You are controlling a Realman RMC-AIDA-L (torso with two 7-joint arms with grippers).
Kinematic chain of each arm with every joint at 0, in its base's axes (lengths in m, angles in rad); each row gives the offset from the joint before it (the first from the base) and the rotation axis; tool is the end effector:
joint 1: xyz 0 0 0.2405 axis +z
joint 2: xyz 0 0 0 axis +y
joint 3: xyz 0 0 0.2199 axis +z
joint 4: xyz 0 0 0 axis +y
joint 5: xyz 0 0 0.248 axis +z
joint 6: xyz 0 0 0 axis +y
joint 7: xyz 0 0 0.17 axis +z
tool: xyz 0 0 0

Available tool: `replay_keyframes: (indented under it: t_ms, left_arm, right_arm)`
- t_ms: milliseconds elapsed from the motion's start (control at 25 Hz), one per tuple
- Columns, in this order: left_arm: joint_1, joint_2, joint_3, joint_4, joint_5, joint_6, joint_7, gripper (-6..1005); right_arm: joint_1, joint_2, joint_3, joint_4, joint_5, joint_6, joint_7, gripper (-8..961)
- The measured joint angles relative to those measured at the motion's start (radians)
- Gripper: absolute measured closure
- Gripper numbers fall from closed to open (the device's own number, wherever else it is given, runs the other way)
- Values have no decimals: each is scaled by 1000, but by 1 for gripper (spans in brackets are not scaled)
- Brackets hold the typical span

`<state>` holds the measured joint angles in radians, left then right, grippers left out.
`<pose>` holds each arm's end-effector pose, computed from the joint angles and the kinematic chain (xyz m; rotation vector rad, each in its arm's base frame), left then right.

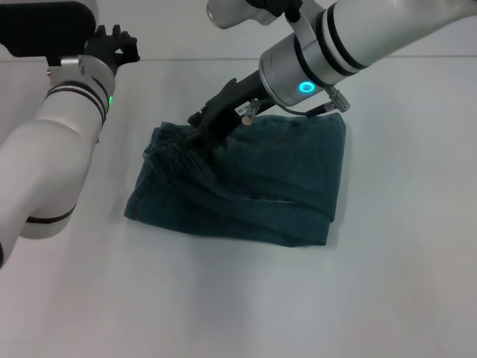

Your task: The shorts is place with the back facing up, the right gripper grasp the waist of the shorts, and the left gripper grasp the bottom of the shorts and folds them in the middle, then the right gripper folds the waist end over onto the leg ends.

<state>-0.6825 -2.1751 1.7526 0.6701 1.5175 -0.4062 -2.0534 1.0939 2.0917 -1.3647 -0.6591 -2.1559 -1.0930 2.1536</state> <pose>-0.1918 0.4861 -0.0483 -1.5602 -0.8338 -0.4069 0.0494 0.4371 -0.1058 -2.8870 0.5041 -0.0233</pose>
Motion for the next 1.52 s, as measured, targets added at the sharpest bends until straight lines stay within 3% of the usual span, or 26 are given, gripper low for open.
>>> replay_keyframes:
  t_ms: [200, 480, 800, 880, 1000, 1240, 1360, 1400, 1480, 1520]
  left_arm:
    - [0, 0, 7, 3, -1, 0, -1, 815]
    - [10, 0, -1, 21, 2, 54, 0, 787]
    - [84, 0, -26, 108, 6, 265, 15, 681]
    - [84, 0, -26, 108, 6, 265, 15, 616]
    - [185, 0, -165, 200, 7, 598, 51, 520]
    - [308, 2, -318, 277, 5, 998, 140, 333]
    - [348, 3, -444, 281, 3, 1254, 200, 217]
    - [348, 3, -444, 281, 3, 1254, 200, 174]
    - [355, 11, -639, 212, 7, 1573, 268, 88]
    - [358, 13, -684, 188, 8, 1644, 290, 85]
  right_arm:
    - [-79, 4, -1, -76, 12, 6, -10, 448]
    - [-325, 0, -5, -255, 212, -9, -84, 127]
    - [-581, -7, 95, -287, 478, -42, -336, 46]
    - [-632, -7, 141, -274, 516, -69, -400, 25]
    - [-705, -6, 222, -257, 571, -120, -481, 15]
    - [-787, -21, 422, -198, 582, -274, -572, 16]
    - [-811, -53, 478, -165, 565, -365, -595, 16]
    - [-815, -68, 491, -152, 552, -401, -598, 16]
    - [-817, -97, 514, -129, 517, -472, -606, 17]
    - [-817, -105, 518, -125, 504, -496, -612, 17]
